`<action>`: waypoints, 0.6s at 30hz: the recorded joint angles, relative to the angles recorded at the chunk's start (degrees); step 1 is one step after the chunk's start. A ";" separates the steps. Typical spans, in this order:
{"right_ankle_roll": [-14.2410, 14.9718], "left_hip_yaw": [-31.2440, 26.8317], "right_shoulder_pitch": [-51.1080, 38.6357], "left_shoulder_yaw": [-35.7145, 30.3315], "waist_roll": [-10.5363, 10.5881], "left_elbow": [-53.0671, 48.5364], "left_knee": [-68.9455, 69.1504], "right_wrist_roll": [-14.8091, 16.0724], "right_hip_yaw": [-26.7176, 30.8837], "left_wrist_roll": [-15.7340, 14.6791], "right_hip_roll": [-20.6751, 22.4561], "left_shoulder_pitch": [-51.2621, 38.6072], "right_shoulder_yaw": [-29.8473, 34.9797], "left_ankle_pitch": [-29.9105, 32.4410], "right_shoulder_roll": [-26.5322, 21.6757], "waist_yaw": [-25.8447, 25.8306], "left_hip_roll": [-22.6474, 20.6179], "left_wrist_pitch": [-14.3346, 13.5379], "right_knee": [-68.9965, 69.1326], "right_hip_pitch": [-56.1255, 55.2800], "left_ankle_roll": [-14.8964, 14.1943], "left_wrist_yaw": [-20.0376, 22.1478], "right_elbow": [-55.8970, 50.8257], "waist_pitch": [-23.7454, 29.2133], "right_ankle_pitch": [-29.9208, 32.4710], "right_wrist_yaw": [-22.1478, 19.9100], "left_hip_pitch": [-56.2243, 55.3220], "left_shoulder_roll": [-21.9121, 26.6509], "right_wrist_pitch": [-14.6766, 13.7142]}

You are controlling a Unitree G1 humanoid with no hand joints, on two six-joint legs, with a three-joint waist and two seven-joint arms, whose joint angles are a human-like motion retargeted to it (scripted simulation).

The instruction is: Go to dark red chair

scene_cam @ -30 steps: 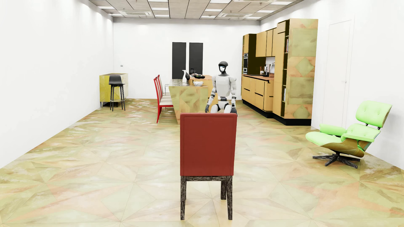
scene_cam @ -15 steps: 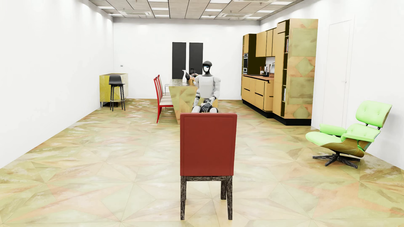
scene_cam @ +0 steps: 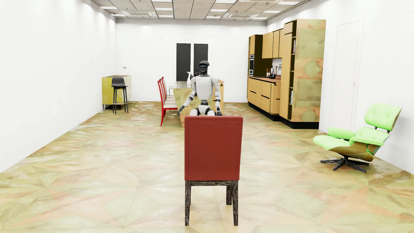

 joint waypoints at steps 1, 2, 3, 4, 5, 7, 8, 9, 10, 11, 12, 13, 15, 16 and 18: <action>0.15 -0.29 0.69 2.91 -0.19 -2.10 -1.60 -0.23 -0.59 -1.38 -0.51 -0.44 0.23 0.37 0.72 0.16 -0.88 0.34 -1.25 1.05 -0.01 2.88 2.39 -0.32 -0.01 0.63 0.92 -1.16 0.49; 0.29 -0.63 1.29 5.54 -0.40 -4.20 -2.91 -1.26 -1.14 -3.07 -0.97 -1.02 0.91 0.68 1.07 0.33 -1.62 0.58 -2.02 1.81 -0.03 6.10 5.38 -0.54 -0.12 2.40 1.64 -2.26 1.04; 0.43 -1.07 1.59 7.43 -0.61 -6.15 -3.71 -3.17 -1.69 -4.57 -1.39 -1.89 2.24 0.88 1.04 0.46 -2.20 0.69 -2.23 2.23 -0.05 8.94 8.87 -0.65 -0.37 4.99 2.04 -3.35 1.91; 0.50 -1.64 1.69 8.51 -0.80 -8.07 -3.92 -5.68 -2.29 -5.68 -1.77 -2.84 4.04 0.92 0.85 0.56 -2.60 0.55 -2.04 2.47 -0.09 11.10 12.58 -0.65 -0.73 7.99 2.10 -4.21 2.98; 0.53 -2.34 2.00 8.79 -0.99 -9.53 -3.61 -8.52 -2.97 -6.40 -2.12 -4.20 5.69 0.82 0.59 0.61 -2.88 -0.04 -1.64 2.59 -0.12 12.46 15.46 -0.56 -1.14 11.10 1.85 -4.66 3.70; 0.51 -3.96 2.89 7.39 -1.25 -13.06 -2.39 -12.97 -4.52 -7.12 -2.68 -6.16 7.22 0.48 0.79 0.55 -3.28 -2.30 -1.15 2.59 -0.14 12.70 18.96 -0.24 -1.67 15.13 0.60 -4.52 4.08; 0.52 -4.71 3.50 6.32 -1.34 -15.02 -1.96 -13.66 -5.26 -7.41 -2.89 -6.71 6.65 0.43 1.27 0.46 -3.49 -3.60 -1.24 2.56 -0.13 12.33 19.32 -0.05 -1.82 15.39 -0.11 -4.14 3.83; 0.50 -5.33 4.14 5.46 -1.39 -16.88 -1.66 -13.74 -5.89 -7.90 -3.02 -6.94 5.75 0.43 1.78 0.33 -3.67 -4.76 -1.49 2.46 -0.13 12.14 19.14 0.16 -1.90 14.79 -0.81 -3.76 3.41; 0.46 -5.77 4.63 4.85 -1.41 -18.39 -1.41 -13.17 -6.34 -8.41 -3.07 -6.91 4.58 0.43 2.33 0.19 -3.77 -5.49 -1.73 2.22 -0.15 11.91 18.59 0.37 -1.93 13.54 -1.51 -3.41 2.89; 0.39 -6.05 4.82 4.46 -1.40 -19.44 -1.15 -12.49 -6.59 -8.77 -3.07 -6.68 3.62 0.43 2.74 0.07 -3.78 -5.66 -1.86 1.81 -0.17 11.78 18.02 0.59 -1.95 12.45 -2.22 -3.13 2.47; 0.30 -6.21 4.67 4.27 -1.37 -19.92 -0.83 -12.03 -6.69 -9.00 -3.01 -6.32 3.06 0.43 2.91 -0.03 -3.70 -5.44 -1.83 1.23 -0.21 11.79 17.47 0.82 -1.96 11.53 -2.97 -2.94 2.21; 0.20 -6.29 4.22 4.21 -1.32 -19.77 -0.51 -11.84 -6.69 -9.15 -2.89 -5.94 2.90 0.44 2.90 -0.11 -3.54 -4.93 -1.73 0.58 -0.23 11.83 16.93 1.04 -1.95 10.67 -3.73 -2.84 2.01; 0.05 -6.57 2.64 3.84 -1.19 -17.56 0.20 -11.72 -6.84 -8.13 -2.71 -5.40 3.21 0.51 2.61 -0.21 -3.28 -3.31 -1.43 -0.76 -0.14 12.40 16.09 1.49 -1.90 9.36 -5.38 -2.50 1.95; 0.03 -6.84 1.55 3.70 -1.13 -15.81 0.54 -11.56 -7.09 -7.27 -2.76 -5.23 3.56 0.59 2.40 -0.23 -3.27 -2.39 -1.13 -1.45 0.01 13.25 15.91 1.72 -1.92 8.77 -6.25 -2.44 1.96; 0.23 -7.70 -0.94 4.12 -1.01 -12.28 1.55 -11.83 -7.88 -5.72 -3.25 -4.57 4.76 0.34 1.86 -0.19 -3.57 -0.17 -0.04 -2.96 0.54 18.40 16.15 2.19 -2.15 7.58 -8.22 -2.63 2.19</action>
